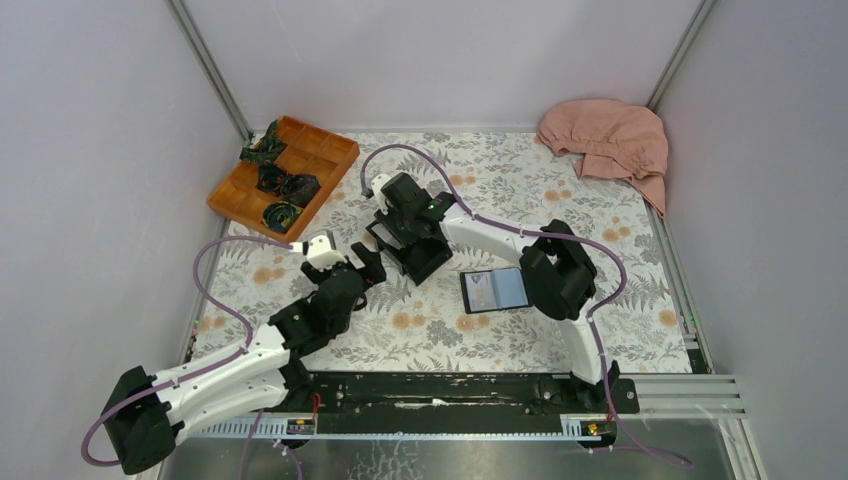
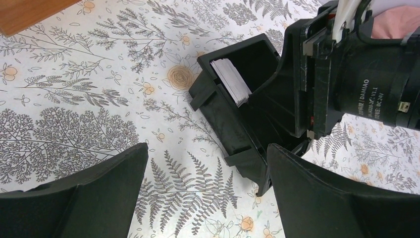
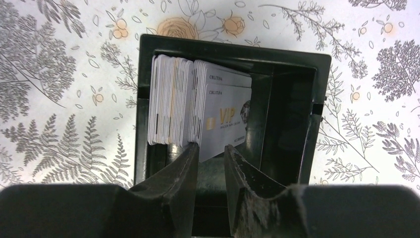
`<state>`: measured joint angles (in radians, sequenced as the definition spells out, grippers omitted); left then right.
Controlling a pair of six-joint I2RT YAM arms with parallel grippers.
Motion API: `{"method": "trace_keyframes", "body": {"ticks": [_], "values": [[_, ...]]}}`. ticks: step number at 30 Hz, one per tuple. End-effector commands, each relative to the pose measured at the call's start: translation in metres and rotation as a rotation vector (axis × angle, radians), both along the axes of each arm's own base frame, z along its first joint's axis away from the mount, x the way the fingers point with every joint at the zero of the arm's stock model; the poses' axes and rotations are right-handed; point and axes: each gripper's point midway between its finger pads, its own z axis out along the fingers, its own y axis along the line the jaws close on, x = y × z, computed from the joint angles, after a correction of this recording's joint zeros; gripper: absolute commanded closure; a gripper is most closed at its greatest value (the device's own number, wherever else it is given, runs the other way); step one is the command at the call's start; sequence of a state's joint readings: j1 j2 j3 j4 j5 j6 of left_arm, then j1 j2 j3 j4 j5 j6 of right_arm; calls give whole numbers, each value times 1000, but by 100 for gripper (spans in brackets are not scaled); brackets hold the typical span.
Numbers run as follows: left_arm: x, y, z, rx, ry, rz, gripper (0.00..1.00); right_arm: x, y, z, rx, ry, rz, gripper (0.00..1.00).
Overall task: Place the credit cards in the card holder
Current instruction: Pick up the credit card from the storage box.
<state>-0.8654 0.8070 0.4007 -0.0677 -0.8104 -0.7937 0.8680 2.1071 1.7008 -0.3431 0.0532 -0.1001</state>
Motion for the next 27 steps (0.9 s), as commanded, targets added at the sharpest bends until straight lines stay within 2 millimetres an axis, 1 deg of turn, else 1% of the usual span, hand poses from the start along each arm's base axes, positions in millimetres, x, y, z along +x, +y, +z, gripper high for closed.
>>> {"method": "trace_keyframes", "body": {"ticks": [1, 6, 18, 25, 27], "values": [[4, 3, 5, -28, -30, 22, 4, 5, 3, 9, -22, -33, 7, 68], [4, 2, 5, -32, -30, 19, 4, 6, 1, 8, -32, -37, 2, 71], [4, 1, 4, -37, -25, 15, 3, 9, -3, 11, -59, -56, -4, 89], [4, 0, 4, -35, -21, 13, 3, 10, -6, 15, -61, -67, -9, 91], [4, 0, 4, -35, -20, 13, 3, 10, -7, 15, -64, -72, -11, 93]]}}
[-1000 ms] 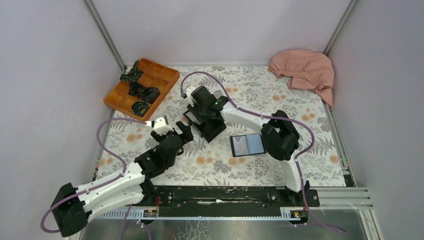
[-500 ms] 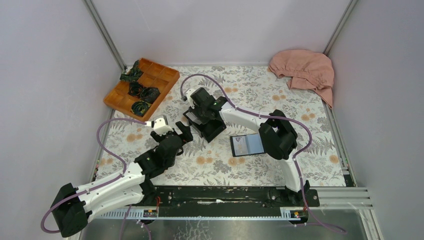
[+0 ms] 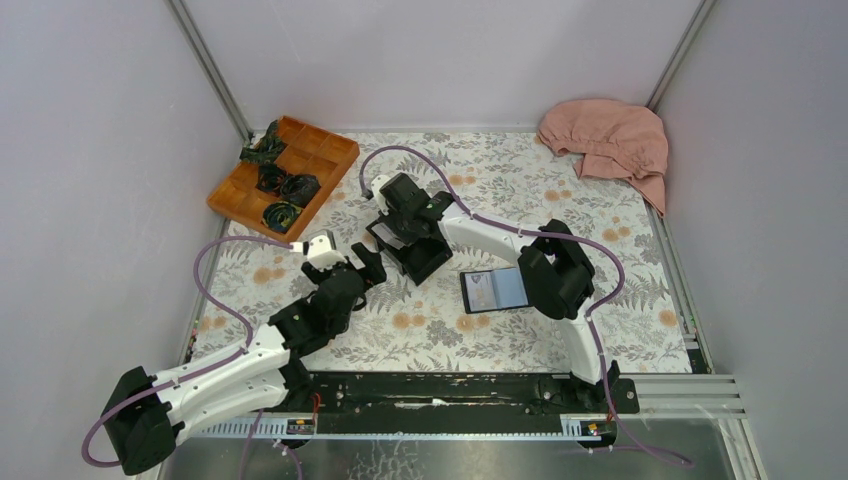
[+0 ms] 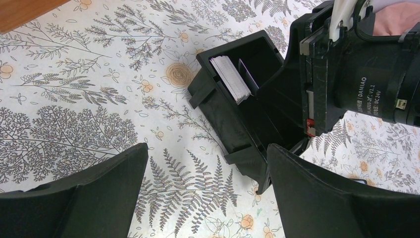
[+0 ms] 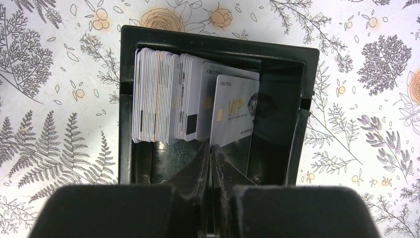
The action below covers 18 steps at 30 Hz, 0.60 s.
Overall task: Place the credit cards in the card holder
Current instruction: Pick up the credit card from the storage box.
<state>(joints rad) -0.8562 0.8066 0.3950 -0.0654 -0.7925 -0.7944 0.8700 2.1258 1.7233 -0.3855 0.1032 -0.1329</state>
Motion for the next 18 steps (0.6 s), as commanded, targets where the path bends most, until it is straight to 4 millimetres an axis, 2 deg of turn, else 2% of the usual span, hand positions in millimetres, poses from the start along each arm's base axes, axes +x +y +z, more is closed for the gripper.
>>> {"method": "trace_keyframes", "body": {"ticks": [1, 4, 10, 18], "values": [[4, 1, 6, -31, -28, 20, 3, 7, 2, 22, 5, -55, -8, 95], [4, 1, 6, -30, -25, 20, 3, 9, -1, 25, -1, -74, -21, 100], [4, 2, 5, -26, -25, 27, 3, 16, -8, 27, -32, -113, -49, 100], [6, 3, 7, -11, -27, 38, 3, 18, -16, 51, 2, -171, -80, 100]]}}
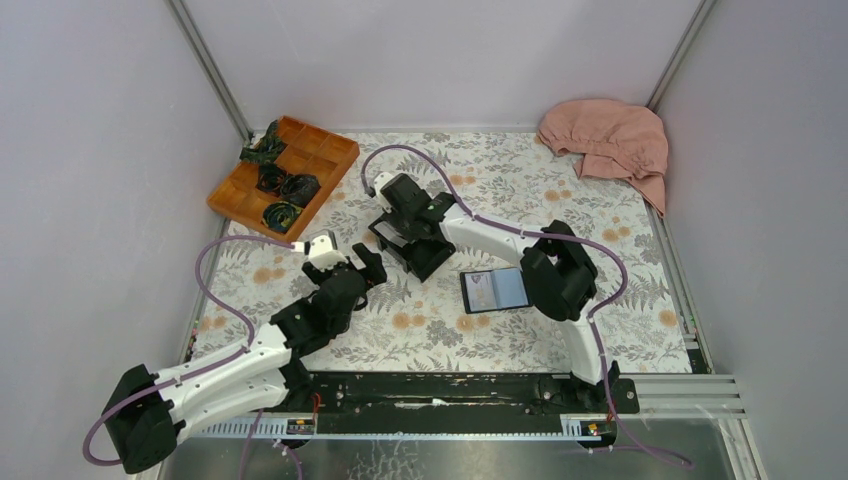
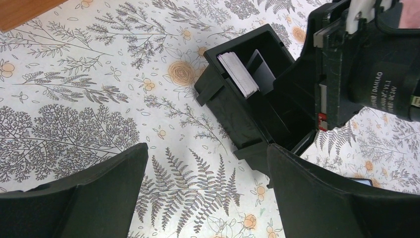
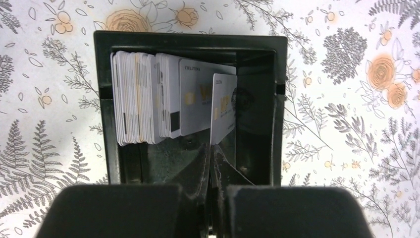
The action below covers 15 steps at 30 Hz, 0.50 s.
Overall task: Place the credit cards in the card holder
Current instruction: Pick up the credit card from the storage box.
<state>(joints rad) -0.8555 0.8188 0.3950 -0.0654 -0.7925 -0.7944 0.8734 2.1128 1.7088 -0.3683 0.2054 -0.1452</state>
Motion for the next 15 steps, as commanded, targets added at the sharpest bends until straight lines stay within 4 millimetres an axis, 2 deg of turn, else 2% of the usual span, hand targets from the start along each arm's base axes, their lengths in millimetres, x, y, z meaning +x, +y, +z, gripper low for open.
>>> {"method": "trace_keyframes", "body": {"ticks": [1, 7, 11, 15], "values": [[6, 3, 11, -20, -37, 36, 3, 6, -5, 49, 49, -103, -25, 100], [8, 1, 18, -17, -50, 27, 3, 2, -11, 70, 81, -127, -29, 100], [8, -4, 27, -23, -73, -7, 2, -2, -13, 92, 119, -151, -28, 100], [8, -11, 40, -46, -116, -59, 2, -10, -23, 99, 127, -151, -36, 100]]}}
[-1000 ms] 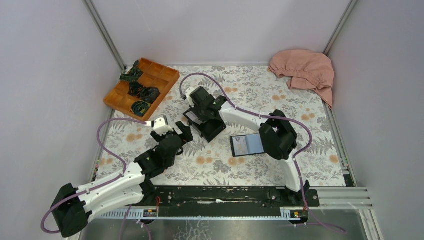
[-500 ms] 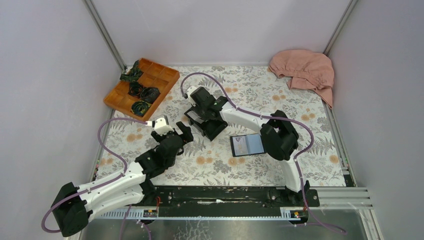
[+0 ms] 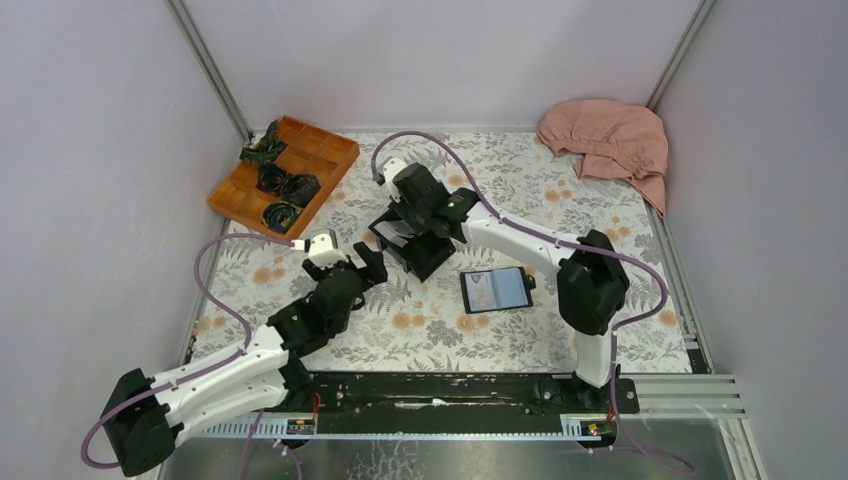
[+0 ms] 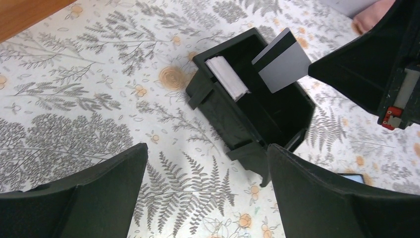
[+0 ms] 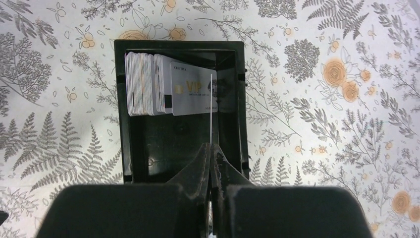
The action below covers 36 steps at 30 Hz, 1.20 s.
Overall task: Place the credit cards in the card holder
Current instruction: Pick up the credit card from the storage box.
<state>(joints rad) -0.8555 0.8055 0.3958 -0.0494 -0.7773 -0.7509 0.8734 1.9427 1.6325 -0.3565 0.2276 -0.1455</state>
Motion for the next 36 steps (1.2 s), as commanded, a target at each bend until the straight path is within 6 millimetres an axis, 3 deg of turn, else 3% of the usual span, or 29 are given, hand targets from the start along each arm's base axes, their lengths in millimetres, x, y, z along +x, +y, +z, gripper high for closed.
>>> {"method": "trace_keyframes", "body": {"ticks": [1, 12, 21, 26, 36], "values": [[8, -11, 38, -67, -111, -43, 2, -5, -10, 46, 67, -74, -23, 100], [4, -32, 78, -277, -73, -68, 3, -64, -53, 100, 229, -97, -35, 100], [-7, -65, 120, -558, 90, -106, 3, -126, -82, 110, 288, -234, -13, 100], [-18, -83, 125, -706, 197, -168, 5, -158, -94, 117, 315, -336, 5, 100], [-49, -121, 117, -876, 410, -398, 8, -193, -103, 123, 216, -569, 11, 100]]}}
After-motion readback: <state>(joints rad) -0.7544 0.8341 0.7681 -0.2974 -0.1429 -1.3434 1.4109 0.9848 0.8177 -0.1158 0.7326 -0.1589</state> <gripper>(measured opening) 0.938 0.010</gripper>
